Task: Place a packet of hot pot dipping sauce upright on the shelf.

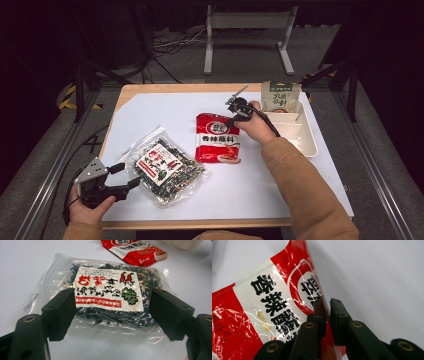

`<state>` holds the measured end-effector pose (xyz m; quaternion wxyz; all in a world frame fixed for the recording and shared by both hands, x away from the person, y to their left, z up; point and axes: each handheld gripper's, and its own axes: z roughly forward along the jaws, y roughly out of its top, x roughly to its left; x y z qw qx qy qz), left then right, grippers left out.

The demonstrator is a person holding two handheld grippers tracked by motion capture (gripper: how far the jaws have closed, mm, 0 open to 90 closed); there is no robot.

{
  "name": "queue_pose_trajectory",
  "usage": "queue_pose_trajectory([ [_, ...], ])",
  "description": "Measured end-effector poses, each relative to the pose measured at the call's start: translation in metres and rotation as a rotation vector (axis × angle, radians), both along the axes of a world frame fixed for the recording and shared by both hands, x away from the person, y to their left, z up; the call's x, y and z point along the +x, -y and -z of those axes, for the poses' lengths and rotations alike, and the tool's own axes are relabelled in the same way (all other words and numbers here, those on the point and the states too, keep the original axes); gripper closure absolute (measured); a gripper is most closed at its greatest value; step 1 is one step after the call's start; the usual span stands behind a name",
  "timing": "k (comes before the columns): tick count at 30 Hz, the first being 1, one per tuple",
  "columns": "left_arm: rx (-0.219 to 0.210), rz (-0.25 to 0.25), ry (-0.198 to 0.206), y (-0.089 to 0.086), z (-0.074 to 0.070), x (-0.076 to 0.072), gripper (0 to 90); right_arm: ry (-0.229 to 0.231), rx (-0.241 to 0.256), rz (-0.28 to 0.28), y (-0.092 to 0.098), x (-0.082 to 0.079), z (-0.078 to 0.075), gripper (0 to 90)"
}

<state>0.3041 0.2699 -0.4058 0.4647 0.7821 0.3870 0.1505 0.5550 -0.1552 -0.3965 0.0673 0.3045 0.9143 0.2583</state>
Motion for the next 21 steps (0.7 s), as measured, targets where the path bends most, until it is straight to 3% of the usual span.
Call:
queue_pose_trajectory([
  [8, -0.003, 0.0, -0.002, 0.0, 0.0, 0.001, 22.8, 0.021, -0.008, -0.014, 0.002, -0.005, -0.011, 89.1],
  [21, -0.001, 0.01, 0.006, 0.003, 0.0, 0.005, 22.8, 0.056, 0.065, -0.045, 0.01, -0.023, -0.041, 89.3],
])
